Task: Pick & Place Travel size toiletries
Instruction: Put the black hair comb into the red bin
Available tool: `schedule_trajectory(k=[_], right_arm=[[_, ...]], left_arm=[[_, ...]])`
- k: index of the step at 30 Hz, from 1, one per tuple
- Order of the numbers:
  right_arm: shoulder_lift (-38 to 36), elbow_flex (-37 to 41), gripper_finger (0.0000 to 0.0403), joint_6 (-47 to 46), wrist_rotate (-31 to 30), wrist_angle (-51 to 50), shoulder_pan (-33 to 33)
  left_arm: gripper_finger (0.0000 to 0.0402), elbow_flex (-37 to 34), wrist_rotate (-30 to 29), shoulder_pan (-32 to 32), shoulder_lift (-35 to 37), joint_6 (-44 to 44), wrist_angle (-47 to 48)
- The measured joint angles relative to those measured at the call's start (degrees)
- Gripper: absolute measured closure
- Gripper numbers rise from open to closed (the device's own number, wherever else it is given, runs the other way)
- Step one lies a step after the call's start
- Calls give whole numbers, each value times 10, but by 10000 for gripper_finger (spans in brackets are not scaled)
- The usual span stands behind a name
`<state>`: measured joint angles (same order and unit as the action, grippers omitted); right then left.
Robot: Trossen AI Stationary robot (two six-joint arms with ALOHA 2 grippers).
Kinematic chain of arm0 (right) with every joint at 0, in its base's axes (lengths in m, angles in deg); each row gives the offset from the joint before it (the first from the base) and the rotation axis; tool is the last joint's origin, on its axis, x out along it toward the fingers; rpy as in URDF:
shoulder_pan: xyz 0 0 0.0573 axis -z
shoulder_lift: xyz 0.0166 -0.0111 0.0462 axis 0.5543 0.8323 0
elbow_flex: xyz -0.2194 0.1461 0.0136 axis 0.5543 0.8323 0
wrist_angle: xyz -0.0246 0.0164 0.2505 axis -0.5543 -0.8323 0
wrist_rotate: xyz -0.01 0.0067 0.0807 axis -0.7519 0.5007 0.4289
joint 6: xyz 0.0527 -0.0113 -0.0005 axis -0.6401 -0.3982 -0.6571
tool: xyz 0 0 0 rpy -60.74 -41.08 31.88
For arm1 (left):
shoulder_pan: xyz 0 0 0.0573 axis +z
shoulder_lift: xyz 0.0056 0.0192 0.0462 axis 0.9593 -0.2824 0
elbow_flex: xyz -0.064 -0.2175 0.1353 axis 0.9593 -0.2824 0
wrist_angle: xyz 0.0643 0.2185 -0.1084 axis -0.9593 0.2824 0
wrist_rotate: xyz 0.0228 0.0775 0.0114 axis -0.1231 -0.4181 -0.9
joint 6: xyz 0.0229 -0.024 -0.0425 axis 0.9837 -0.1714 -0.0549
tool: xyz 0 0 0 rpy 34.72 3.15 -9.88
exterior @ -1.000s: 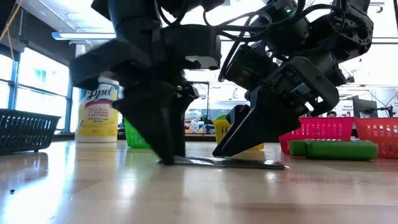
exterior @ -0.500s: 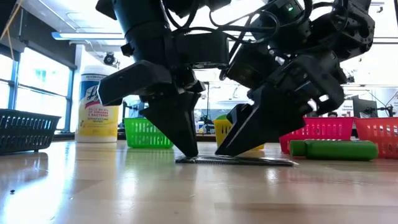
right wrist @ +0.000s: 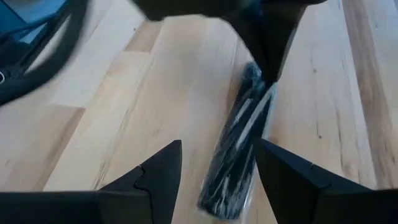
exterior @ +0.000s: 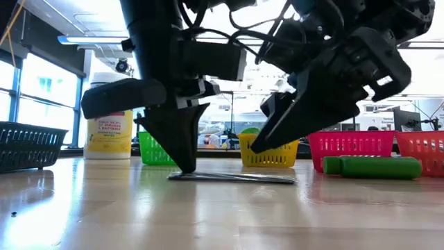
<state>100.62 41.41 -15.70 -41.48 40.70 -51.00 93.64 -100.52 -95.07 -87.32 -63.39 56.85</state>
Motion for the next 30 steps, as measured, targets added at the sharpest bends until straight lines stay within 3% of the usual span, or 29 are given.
schedule_trajectory(k=[15, 24, 30], right_arm=[[0, -1, 203, -24, -22, -46, 5], [0, -1, 142, -26, -33, -42, 5], [0, -1, 115, -33, -32, -44, 5]], left_arm=[[401, 24, -13, 0, 1, 5, 23], [401, 47, -31, 0, 2, 11, 71], [385, 55, 29, 1, 3, 13, 39]])
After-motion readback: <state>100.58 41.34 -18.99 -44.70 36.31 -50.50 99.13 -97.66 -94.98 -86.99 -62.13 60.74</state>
